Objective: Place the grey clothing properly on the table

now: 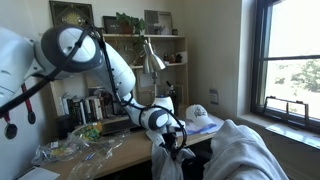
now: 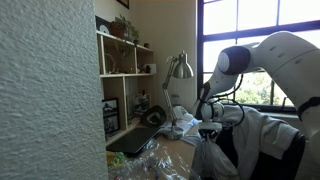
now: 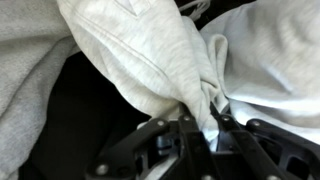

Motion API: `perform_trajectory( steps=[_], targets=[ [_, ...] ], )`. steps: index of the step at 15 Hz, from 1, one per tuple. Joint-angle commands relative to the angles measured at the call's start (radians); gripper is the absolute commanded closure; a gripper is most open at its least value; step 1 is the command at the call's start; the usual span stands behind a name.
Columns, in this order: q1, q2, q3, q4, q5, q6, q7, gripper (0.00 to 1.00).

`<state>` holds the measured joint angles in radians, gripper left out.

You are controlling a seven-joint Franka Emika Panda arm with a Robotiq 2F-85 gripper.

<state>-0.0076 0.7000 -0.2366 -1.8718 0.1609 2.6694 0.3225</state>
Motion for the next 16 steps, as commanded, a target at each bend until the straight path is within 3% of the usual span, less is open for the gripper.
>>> perform_trajectory(
  steps=[1,8,12,16],
  targets=[
    [0.04,-0.23,0.0,-0.198,-0.052,0.016,0.005,0.91],
    [0.064,-0.57,0.053,-0.42,-0.113,0.092,0.005,0.91],
    [0.054,-0.706,0.136,-0.503,-0.109,0.105,-0.021,0.91],
    [0.066,-0.771,0.223,-0.55,-0.034,0.144,-0.063,0.91]
  ],
)
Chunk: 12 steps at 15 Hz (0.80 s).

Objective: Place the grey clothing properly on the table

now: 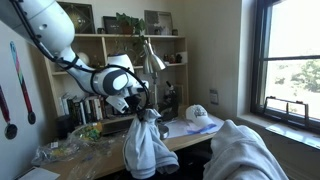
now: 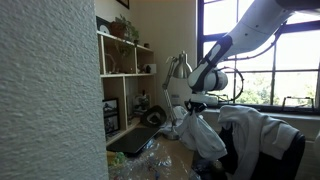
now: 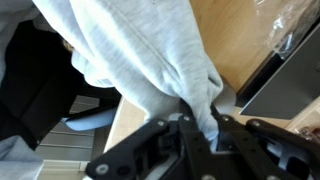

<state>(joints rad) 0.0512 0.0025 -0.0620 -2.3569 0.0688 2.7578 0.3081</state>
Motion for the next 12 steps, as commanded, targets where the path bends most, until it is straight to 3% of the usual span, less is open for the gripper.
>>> perform_trajectory(
  steps=[1,6,12],
  targets=[
    [0.013,-0.078,0.068,-0.069,0.082,0.068,-0.06,0.91],
    [0.046,-0.079,0.129,-0.042,0.167,0.092,-0.1,0.91],
    [0.075,-0.086,0.165,0.013,0.188,0.132,-0.101,0.91]
  ],
)
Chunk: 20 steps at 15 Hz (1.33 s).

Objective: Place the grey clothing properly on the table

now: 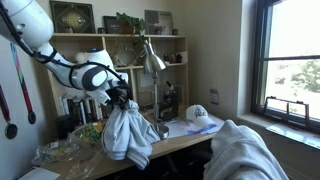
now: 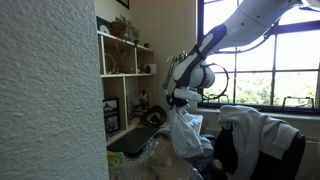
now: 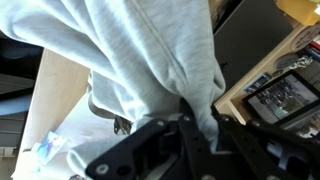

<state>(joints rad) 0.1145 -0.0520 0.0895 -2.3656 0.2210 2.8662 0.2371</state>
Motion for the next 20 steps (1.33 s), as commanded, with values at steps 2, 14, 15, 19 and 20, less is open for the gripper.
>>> perform_trajectory(
  steps=[2,14,15,19,20],
  targets=[
    [0.017,-0.035,0.022,0.039,0.023,0.033,-0.024,0.91],
    [0.071,0.179,0.067,0.134,0.453,0.243,-0.413,0.91],
    [0.06,0.216,0.087,0.16,0.5,0.258,-0.456,0.91],
    [0.023,0.326,0.123,0.235,0.559,0.27,-0.528,0.6],
    [0.018,0.346,0.123,0.248,0.55,0.269,-0.531,0.59]
  ],
)
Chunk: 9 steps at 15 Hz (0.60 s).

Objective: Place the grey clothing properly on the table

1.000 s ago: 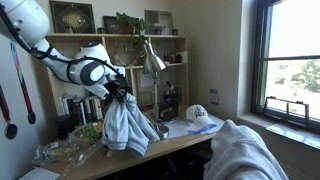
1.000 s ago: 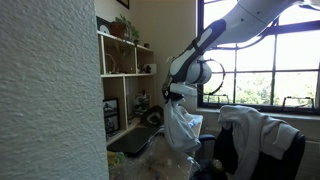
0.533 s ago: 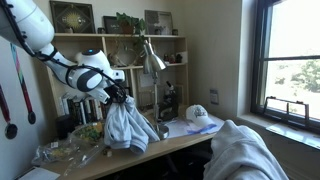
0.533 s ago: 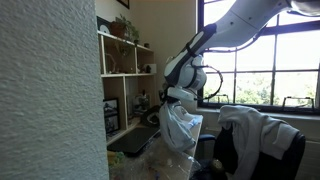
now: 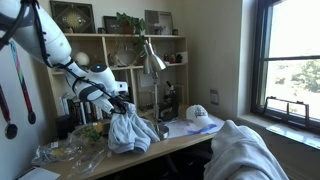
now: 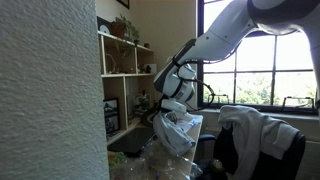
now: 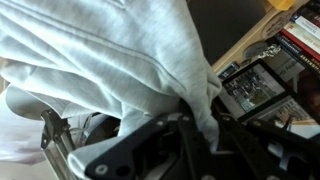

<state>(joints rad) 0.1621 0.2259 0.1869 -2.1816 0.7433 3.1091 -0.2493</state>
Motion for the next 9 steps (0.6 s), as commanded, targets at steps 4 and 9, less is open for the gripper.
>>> perform_trajectory(
  steps=[4,9],
  targets=[
    [0.012,0.077,-0.051,0.042,-0.036,0.031,0.034,0.3],
    [0.016,0.025,-0.119,-0.027,-0.297,-0.014,0.239,0.0]
  ],
)
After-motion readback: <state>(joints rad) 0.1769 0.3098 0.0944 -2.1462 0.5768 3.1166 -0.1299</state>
